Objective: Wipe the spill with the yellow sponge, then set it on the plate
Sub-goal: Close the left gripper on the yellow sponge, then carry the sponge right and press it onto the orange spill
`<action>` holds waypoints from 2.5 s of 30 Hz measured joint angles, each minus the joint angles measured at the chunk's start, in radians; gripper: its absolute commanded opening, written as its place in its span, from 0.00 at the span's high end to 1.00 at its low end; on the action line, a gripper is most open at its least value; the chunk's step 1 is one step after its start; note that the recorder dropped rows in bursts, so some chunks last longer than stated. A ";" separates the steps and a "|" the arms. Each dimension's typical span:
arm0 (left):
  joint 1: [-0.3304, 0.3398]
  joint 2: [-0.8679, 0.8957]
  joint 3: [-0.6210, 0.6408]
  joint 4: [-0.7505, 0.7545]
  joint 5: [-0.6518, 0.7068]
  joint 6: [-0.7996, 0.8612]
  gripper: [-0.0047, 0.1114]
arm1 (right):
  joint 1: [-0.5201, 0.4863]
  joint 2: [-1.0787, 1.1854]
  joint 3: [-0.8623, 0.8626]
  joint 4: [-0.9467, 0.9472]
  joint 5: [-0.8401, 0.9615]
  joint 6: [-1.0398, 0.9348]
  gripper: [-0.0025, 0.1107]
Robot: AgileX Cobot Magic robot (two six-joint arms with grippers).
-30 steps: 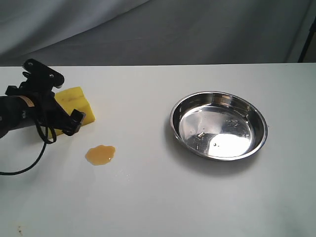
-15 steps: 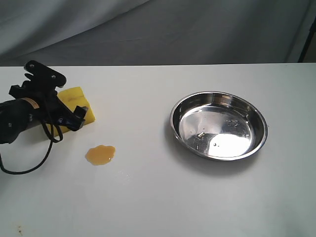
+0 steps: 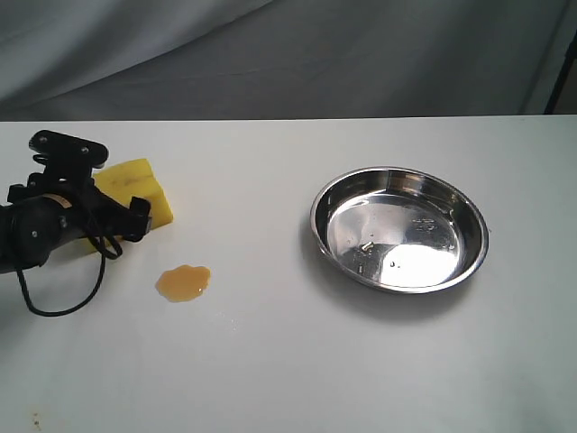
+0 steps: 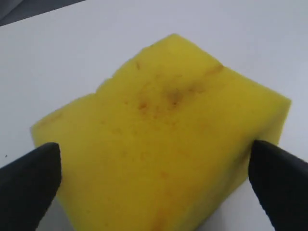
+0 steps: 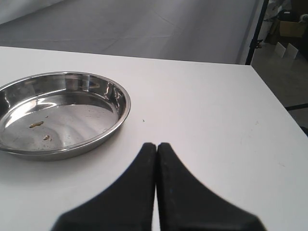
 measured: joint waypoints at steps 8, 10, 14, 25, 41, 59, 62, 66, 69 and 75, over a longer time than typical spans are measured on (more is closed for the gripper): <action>0.000 0.008 0.000 -0.116 -0.023 0.000 0.53 | 0.000 0.000 0.000 0.000 0.000 0.000 0.98; 0.000 0.008 0.000 -0.129 -0.023 0.000 0.70 | 0.000 0.000 0.000 0.000 0.000 0.000 0.98; 0.000 0.008 0.000 -0.137 -0.023 0.000 0.95 | 0.000 0.000 0.000 0.000 0.000 0.000 0.98; 0.000 0.008 0.000 -0.040 -0.024 0.000 0.95 | 0.000 0.000 0.000 0.000 0.000 0.000 0.98; 0.000 0.008 0.000 0.004 0.011 0.000 0.96 | 0.000 0.000 0.000 0.000 0.000 0.000 0.98; 0.000 -0.010 -0.009 0.206 0.168 0.002 0.96 | 0.000 0.000 0.000 0.000 0.000 0.000 0.98; 0.000 -0.025 -0.009 0.211 0.213 0.002 0.96 | 0.000 0.000 0.000 0.000 0.000 0.000 0.98; 0.000 -0.055 -0.009 0.212 0.290 0.002 0.96 | 0.000 0.000 0.000 0.000 0.000 0.000 0.98; 0.000 -0.076 -0.009 0.212 0.345 0.002 0.96 | 0.000 0.000 0.000 0.000 0.000 0.000 0.98; -0.035 -0.108 -0.009 0.212 0.440 0.002 0.96 | 0.000 0.000 0.000 0.000 0.000 0.000 0.98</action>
